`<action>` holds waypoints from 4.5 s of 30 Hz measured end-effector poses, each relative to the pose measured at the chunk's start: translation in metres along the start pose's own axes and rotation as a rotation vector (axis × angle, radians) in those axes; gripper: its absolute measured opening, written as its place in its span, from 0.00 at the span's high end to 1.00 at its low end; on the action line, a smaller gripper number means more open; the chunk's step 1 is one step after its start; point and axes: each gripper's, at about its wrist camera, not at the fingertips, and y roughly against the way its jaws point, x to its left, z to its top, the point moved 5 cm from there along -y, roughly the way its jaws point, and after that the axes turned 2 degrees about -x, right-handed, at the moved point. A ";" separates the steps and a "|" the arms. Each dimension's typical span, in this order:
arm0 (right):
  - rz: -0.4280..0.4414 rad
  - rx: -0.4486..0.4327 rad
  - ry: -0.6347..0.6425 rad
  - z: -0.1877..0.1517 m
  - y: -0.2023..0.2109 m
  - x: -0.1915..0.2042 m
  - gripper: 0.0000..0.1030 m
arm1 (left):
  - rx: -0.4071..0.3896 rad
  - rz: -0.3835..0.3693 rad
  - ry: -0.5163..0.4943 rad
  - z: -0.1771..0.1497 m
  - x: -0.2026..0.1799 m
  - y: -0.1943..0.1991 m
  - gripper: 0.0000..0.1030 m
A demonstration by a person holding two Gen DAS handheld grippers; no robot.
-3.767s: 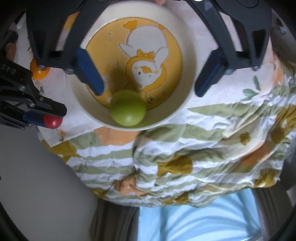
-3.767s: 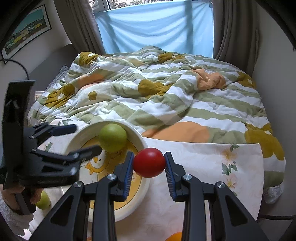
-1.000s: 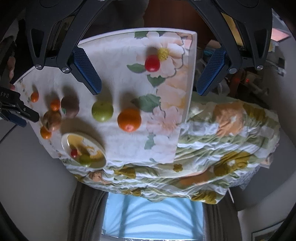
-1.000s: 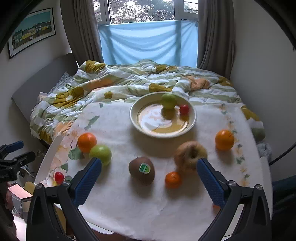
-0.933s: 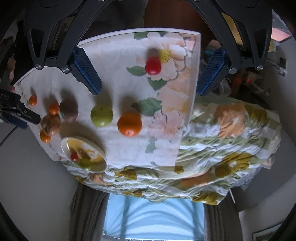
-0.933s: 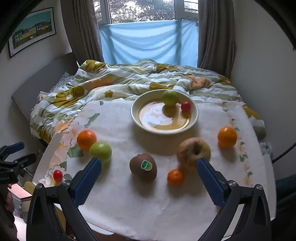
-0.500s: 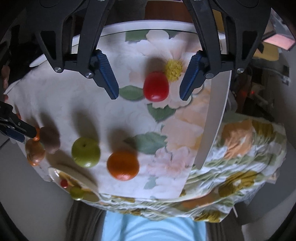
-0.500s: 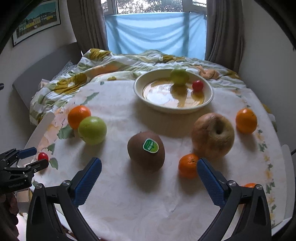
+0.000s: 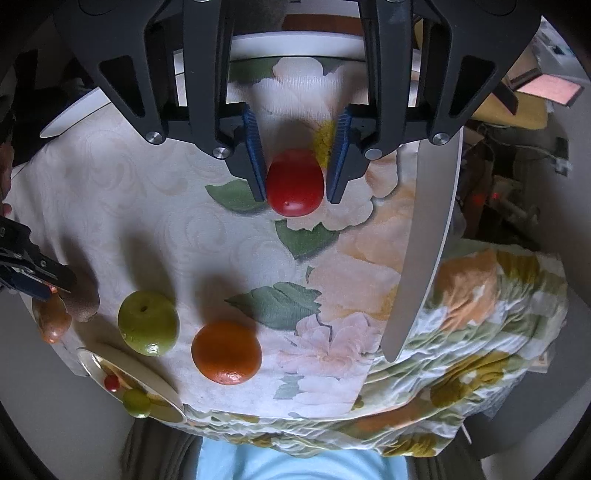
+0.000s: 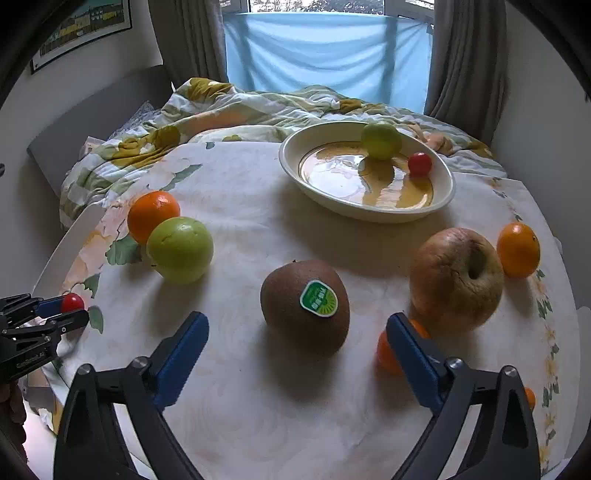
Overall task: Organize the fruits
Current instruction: 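Grasp a red tomato with the left tool while the right tool grasps the kiwi, then drop the red tomato into the bowl with the left tool while the right tool carries the kiwi, then lower the kiwi into the duck bowl and open the right tool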
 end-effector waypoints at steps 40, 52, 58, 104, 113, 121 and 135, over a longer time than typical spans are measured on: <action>0.038 0.041 0.001 0.034 0.017 0.010 0.50 | -0.089 -0.024 0.007 0.037 0.001 0.045 0.65; 0.004 -0.090 -0.039 0.078 0.073 -0.005 0.50 | -0.213 -0.062 -0.069 0.109 -0.016 0.083 0.65; -0.001 -0.110 -0.050 0.100 0.077 -0.030 0.50 | -0.248 -0.096 -0.090 0.151 -0.045 0.079 0.65; 0.062 0.054 -0.097 0.144 -0.029 -0.169 0.50 | -0.051 -0.183 -0.229 0.290 -0.189 -0.093 0.00; 0.123 0.071 -0.019 0.147 -0.035 -0.153 0.50 | -0.032 -0.107 -0.209 0.276 -0.160 -0.077 0.00; 0.194 0.121 0.105 0.146 -0.063 -0.125 0.50 | -0.030 -0.046 -0.162 0.255 -0.131 -0.064 0.00; 0.194 0.171 0.242 0.132 -0.095 -0.104 0.49 | -0.029 -0.043 -0.105 0.228 -0.112 -0.057 0.00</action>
